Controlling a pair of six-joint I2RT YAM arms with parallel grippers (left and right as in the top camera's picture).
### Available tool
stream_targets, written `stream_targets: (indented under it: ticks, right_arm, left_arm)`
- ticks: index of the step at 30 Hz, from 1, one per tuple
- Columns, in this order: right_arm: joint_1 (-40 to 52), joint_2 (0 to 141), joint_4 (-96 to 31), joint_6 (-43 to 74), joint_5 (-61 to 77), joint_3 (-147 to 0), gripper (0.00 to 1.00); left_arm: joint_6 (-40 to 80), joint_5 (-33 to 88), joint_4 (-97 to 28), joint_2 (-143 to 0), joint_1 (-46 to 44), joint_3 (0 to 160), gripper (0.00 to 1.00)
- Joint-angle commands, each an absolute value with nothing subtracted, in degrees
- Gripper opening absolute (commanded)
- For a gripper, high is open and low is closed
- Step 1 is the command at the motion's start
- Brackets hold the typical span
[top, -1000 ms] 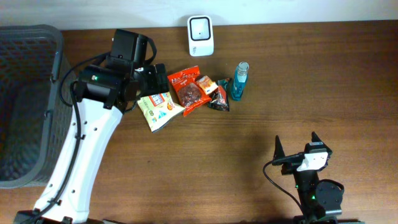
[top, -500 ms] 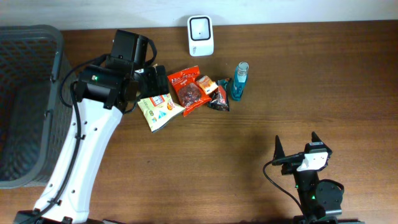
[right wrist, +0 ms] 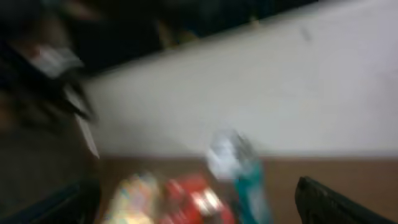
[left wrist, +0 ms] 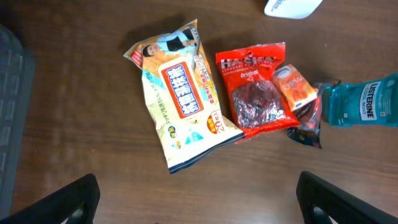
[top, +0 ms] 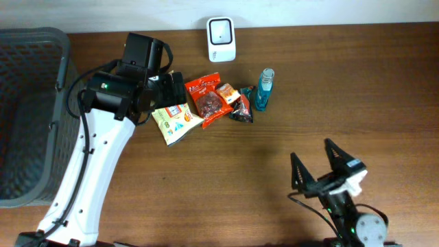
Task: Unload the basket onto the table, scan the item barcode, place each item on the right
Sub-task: 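Reach the right gripper toward the teal mouthwash bottle, then close the right gripper around the mouthwash bottle cap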
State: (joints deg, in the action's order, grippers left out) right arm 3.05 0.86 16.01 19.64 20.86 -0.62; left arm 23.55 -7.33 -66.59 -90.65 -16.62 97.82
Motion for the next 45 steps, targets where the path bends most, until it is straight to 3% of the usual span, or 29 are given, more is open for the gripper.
stream_targets:
  ticks: [1, 3, 5, 10, 13, 15, 20, 22, 25, 27, 31, 38, 45]
  right_arm:
    - [3.4, 0.2, 31.1, 31.2, 26.9, -0.6, 0.98]
    - [3.4, 0.3, 34.5, 30.7, 22.8, -3.4, 0.98]
    - [3.4, 1.8, 28.1, 26.1, 21.7, -10.1, 0.98]
    - [3.4, 20.7, -16.5, 5.8, 21.8, -42.5, 0.98]
    - [3.4, 37.5, -39.0, 4.5, 24.3, -62.3, 0.98]
    - [3.4, 47.9, -48.3, 5.0, 33.4, -72.1, 0.98]
    - [3.4, 64.7, -46.0, 11.2, 52.4, -74.9, 0.98]
    - [5.2, 68.7, -45.9, 11.2, 45.3, -74.9, 0.98]
    - [12.9, 72.2, -50.5, 15.0, 14.5, -75.7, 0.98]
    - [15.4, 73.6, -52.1, 15.6, 7.4, -76.7, 0.98]
    - [15.7, 77.8, -56.2, 15.8, 5.8, -81.9, 0.98]
    - [15.7, 78.1, -43.3, 15.8, 9.5, -82.1, 0.98]
    - [15.7, 80.4, -45.7, 15.8, 10.1, -81.9, 0.98]
  left_arm:
    - [23.0, -6.9, -66.6, -90.7, -16.5, 98.0, 0.99]
    - [23.0, -6.9, -66.6, -90.7, -16.5, 98.0, 0.99]
    - [23.0, -6.9, -66.7, -90.7, -16.5, 98.0, 0.99]
    - [23.0, -6.9, -66.7, -90.7, -16.5, 98.0, 0.99]
    - [23.0, -6.9, -66.7, -90.7, -16.5, 98.0, 0.99]
    - [23.0, -6.9, -66.7, -90.7, -16.5, 98.0, 0.99]
    - [23.0, -6.9, -66.7, -90.7, -16.5, 98.0, 0.99]
    - [23.0, -6.9, -66.7, -90.7, -16.5, 98.0, 0.99]
    - [23.0, -6.9, -66.7, -90.7, -16.5, 98.0, 0.99]
    - [23.0, -6.9, -66.7, -90.7, -16.5, 98.0, 0.99]
    - [23.0, -6.9, -66.7, -90.7, -16.5, 98.0, 0.99]
    - [23.0, -6.9, -66.7, -90.7, -16.5, 98.0, 0.99]
    - [23.0, -6.9, -66.7, -90.7, -16.5, 98.0, 0.99]
